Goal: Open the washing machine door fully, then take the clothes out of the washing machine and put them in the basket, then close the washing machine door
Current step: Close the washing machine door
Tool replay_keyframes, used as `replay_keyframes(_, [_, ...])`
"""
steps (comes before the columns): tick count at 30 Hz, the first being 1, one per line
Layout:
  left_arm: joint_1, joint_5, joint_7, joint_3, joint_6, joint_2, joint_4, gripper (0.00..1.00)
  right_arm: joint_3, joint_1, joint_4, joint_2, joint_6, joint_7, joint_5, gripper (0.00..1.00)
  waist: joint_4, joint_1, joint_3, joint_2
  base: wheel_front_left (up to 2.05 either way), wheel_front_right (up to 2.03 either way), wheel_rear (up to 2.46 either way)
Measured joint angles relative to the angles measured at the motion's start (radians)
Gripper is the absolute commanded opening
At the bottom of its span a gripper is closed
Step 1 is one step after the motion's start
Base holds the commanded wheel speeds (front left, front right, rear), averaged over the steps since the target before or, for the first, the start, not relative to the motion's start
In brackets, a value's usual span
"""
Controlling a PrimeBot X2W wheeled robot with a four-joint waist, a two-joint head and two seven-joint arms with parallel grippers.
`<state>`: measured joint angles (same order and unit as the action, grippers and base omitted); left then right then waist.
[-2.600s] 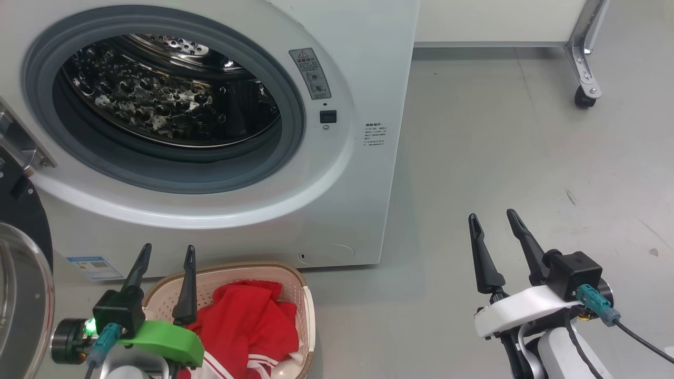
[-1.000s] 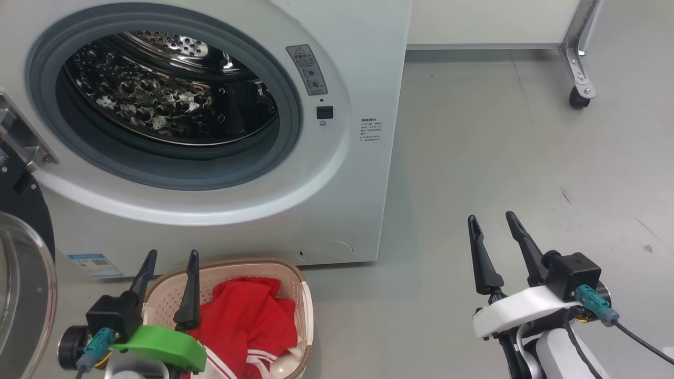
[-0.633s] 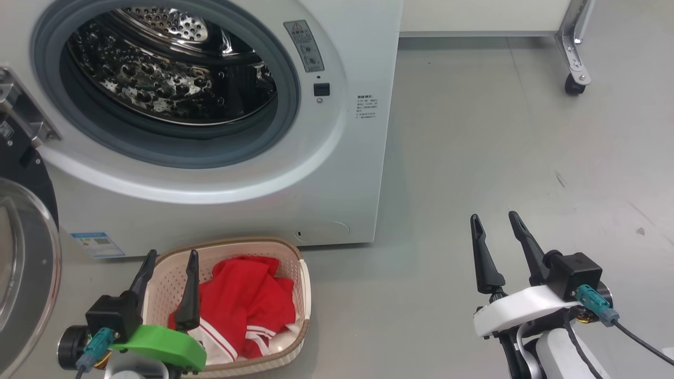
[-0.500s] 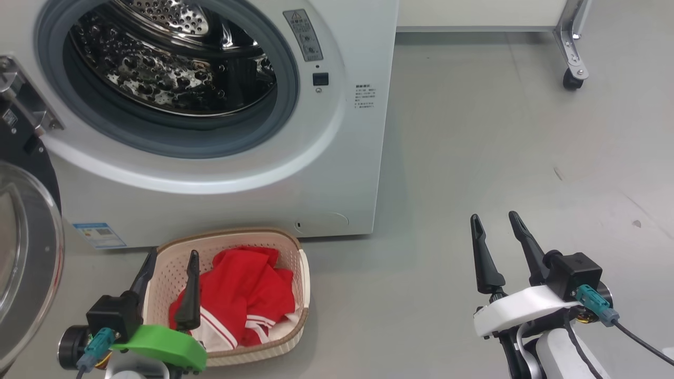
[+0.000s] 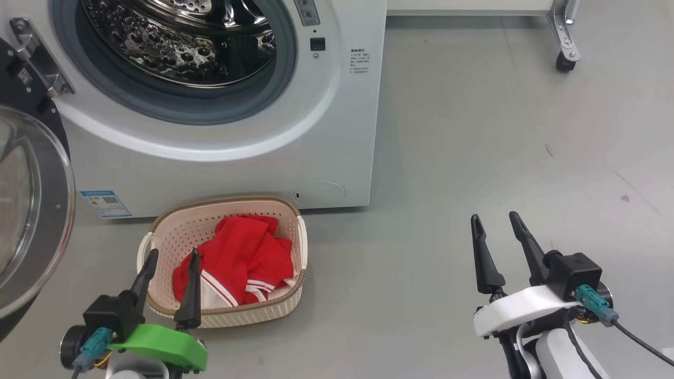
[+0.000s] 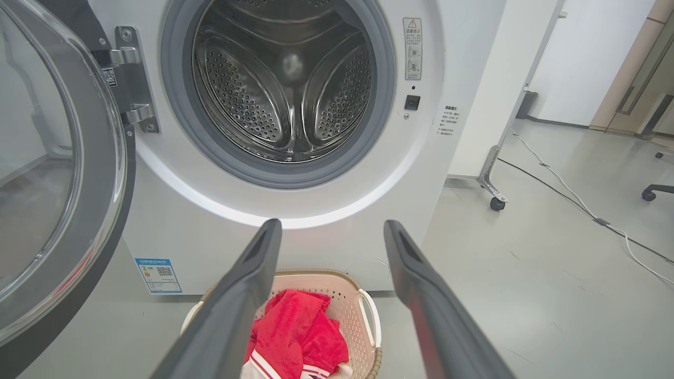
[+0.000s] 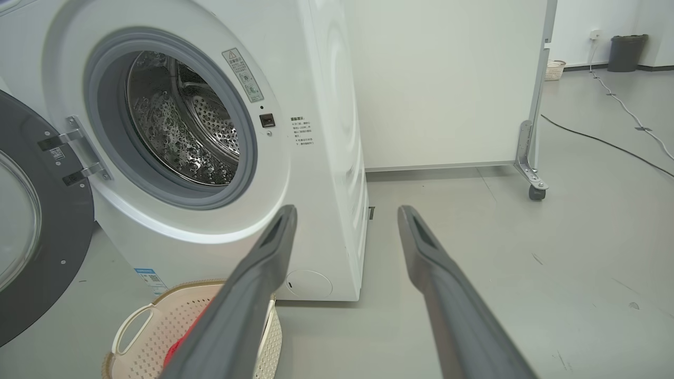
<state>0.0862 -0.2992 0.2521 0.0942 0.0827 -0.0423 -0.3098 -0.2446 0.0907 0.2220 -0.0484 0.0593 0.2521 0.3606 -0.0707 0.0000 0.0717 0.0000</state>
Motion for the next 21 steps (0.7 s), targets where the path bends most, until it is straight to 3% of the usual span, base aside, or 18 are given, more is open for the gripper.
replay_keyframes(21, [0.000, -0.026, 0.000, -0.003, 0.006, -0.001, 0.006, 1.00, -0.001, 0.000, 0.001, 0.000, 0.000, 0.000, 0.000, 1.00, 0.002, 0.0000, -0.006, 0.0000, -0.52, 0.55, -0.03])
